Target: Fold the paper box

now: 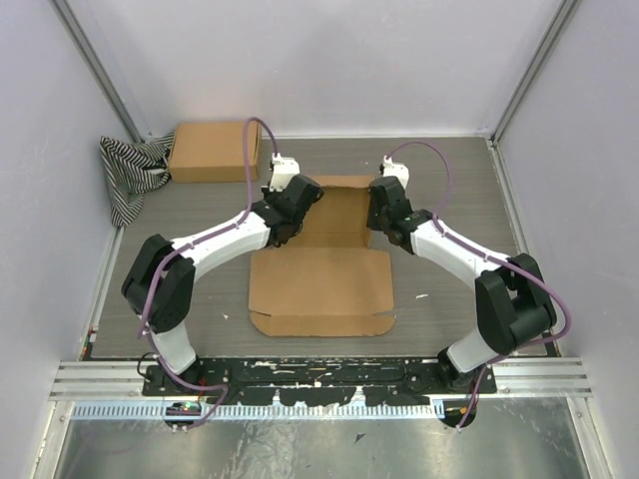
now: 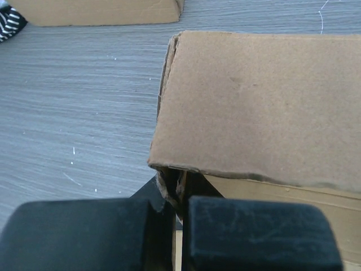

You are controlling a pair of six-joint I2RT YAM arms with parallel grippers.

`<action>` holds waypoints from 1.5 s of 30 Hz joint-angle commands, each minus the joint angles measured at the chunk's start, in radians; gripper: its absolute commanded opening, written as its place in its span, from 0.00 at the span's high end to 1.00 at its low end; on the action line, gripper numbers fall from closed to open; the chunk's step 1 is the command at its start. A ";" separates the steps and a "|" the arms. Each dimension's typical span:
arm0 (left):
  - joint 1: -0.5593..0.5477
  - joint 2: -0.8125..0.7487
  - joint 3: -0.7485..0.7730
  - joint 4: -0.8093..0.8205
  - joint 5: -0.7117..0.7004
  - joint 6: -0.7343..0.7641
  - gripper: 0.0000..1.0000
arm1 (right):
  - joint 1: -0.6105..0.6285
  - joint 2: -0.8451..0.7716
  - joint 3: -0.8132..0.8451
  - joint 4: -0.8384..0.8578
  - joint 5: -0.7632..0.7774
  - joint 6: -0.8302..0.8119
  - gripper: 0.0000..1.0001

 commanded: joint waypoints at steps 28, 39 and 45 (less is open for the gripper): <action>-0.006 -0.397 -0.075 -0.248 0.095 -0.062 0.32 | 0.011 0.009 0.200 -0.318 -0.041 0.127 0.79; -0.002 -0.587 -0.246 -0.285 0.161 -0.136 0.32 | 0.011 -0.089 0.379 -0.487 0.004 -0.016 0.44; -0.001 -0.698 -0.332 -0.273 0.156 -0.158 0.32 | 0.010 0.017 0.665 -0.390 -0.036 -0.201 0.95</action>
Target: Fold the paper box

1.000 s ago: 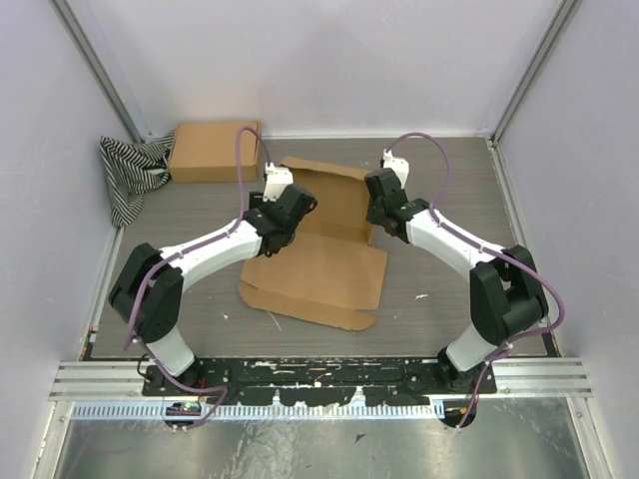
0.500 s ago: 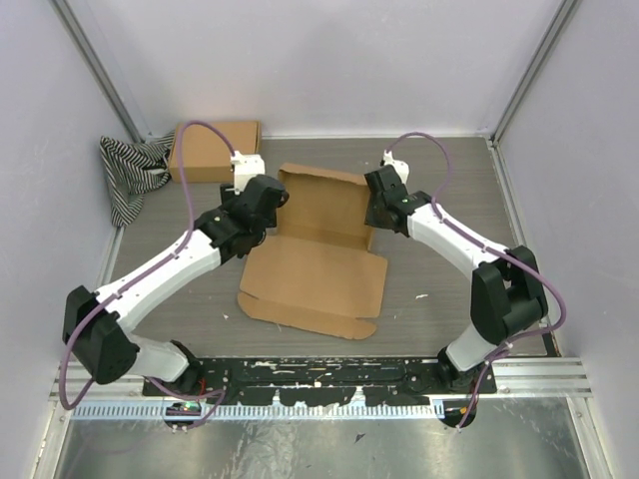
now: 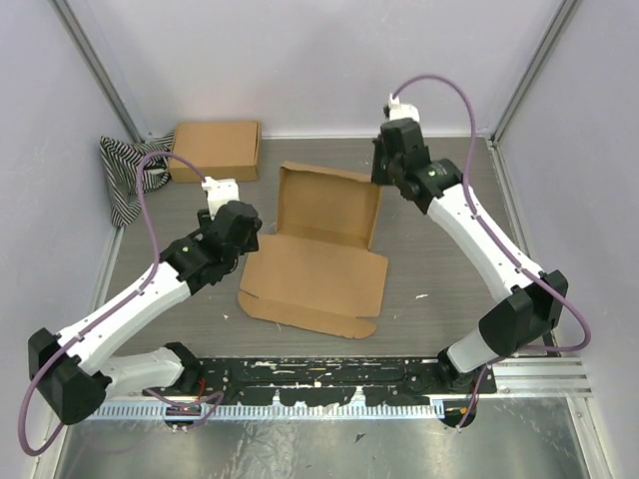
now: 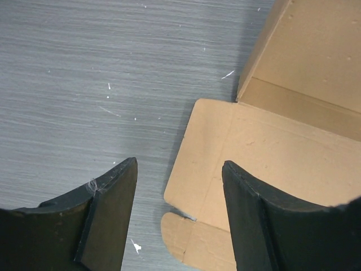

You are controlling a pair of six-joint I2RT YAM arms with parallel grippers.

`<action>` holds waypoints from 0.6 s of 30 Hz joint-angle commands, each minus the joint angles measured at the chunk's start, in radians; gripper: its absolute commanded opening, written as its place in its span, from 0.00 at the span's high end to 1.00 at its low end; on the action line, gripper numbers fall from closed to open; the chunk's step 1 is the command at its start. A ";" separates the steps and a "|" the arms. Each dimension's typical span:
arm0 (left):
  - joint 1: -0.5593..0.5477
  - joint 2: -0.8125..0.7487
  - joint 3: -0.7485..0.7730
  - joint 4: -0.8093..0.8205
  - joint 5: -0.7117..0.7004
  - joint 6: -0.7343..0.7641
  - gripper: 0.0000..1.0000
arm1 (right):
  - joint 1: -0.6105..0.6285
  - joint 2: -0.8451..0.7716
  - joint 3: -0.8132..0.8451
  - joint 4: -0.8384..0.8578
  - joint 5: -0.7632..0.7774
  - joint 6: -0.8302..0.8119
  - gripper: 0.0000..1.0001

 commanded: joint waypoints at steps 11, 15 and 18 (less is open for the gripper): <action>0.004 -0.228 -0.115 -0.022 0.036 -0.046 0.32 | -0.011 0.238 0.308 0.494 -0.179 -0.379 0.56; 0.004 -0.272 -0.139 -0.030 0.051 -0.058 0.31 | -0.063 0.451 0.527 0.317 -0.234 -0.413 0.41; 0.003 -0.300 -0.158 -0.039 0.044 -0.066 0.32 | -0.071 0.538 0.569 0.306 -0.232 -0.474 0.28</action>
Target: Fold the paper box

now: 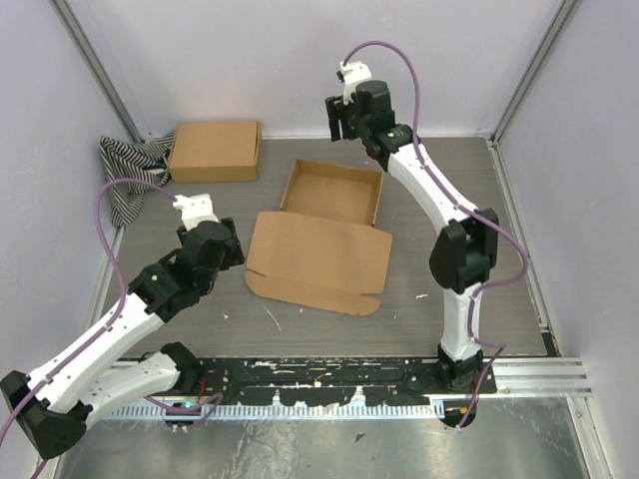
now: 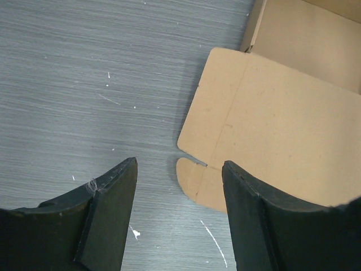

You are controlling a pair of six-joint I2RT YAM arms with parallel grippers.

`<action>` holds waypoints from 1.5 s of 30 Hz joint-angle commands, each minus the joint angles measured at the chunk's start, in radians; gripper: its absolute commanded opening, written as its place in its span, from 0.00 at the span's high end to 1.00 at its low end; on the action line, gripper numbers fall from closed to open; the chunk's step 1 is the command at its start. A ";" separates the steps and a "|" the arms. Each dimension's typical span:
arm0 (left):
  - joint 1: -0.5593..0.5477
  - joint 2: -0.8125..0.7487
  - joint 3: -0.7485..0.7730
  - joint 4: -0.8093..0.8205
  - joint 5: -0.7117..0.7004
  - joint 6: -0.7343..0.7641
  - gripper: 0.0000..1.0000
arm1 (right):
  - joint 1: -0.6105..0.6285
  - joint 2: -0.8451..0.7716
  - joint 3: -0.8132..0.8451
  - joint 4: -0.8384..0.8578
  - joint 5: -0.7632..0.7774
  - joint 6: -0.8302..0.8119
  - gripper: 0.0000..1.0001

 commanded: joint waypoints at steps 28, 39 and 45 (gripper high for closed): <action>0.003 -0.117 -0.130 -0.124 0.009 -0.177 0.34 | -0.113 0.409 0.204 -0.121 -0.483 -0.458 0.10; 0.003 -0.103 -0.126 -0.127 0.018 -0.196 0.36 | -0.114 0.471 0.212 -0.051 -0.457 -0.394 0.34; 0.004 -0.094 -0.123 -0.105 0.027 -0.180 0.36 | -0.120 0.430 0.121 -0.016 -0.369 -0.357 0.52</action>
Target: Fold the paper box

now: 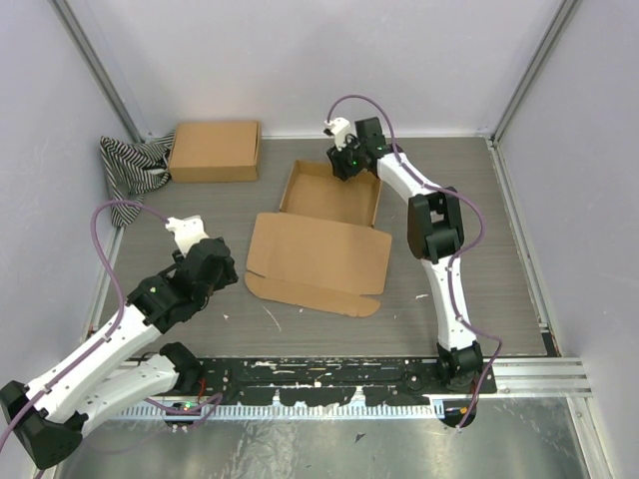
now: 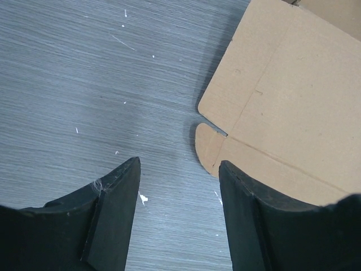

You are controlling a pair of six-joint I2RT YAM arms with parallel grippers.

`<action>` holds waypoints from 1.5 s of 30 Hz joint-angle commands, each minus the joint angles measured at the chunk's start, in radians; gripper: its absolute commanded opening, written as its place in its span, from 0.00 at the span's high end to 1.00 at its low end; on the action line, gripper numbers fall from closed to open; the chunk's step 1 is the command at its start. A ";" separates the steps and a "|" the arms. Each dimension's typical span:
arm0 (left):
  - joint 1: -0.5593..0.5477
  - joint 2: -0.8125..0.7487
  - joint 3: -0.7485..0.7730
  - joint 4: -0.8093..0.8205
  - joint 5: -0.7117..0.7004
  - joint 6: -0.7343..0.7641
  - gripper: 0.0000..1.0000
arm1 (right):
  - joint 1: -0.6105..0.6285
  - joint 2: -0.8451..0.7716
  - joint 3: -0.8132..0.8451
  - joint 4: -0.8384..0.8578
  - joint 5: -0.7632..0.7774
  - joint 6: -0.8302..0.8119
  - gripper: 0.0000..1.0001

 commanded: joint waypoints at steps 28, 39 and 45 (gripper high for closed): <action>0.003 -0.001 0.034 0.143 0.177 0.064 0.38 | 0.239 -1.195 -1.228 -0.044 0.291 1.249 0.32; 0.003 -0.003 0.027 0.154 0.200 0.051 0.38 | 0.439 -1.090 -0.859 -0.261 0.785 0.636 0.17; 0.003 -0.039 0.026 0.083 0.151 0.046 0.38 | 0.249 -0.767 -0.747 -0.132 0.392 0.387 0.40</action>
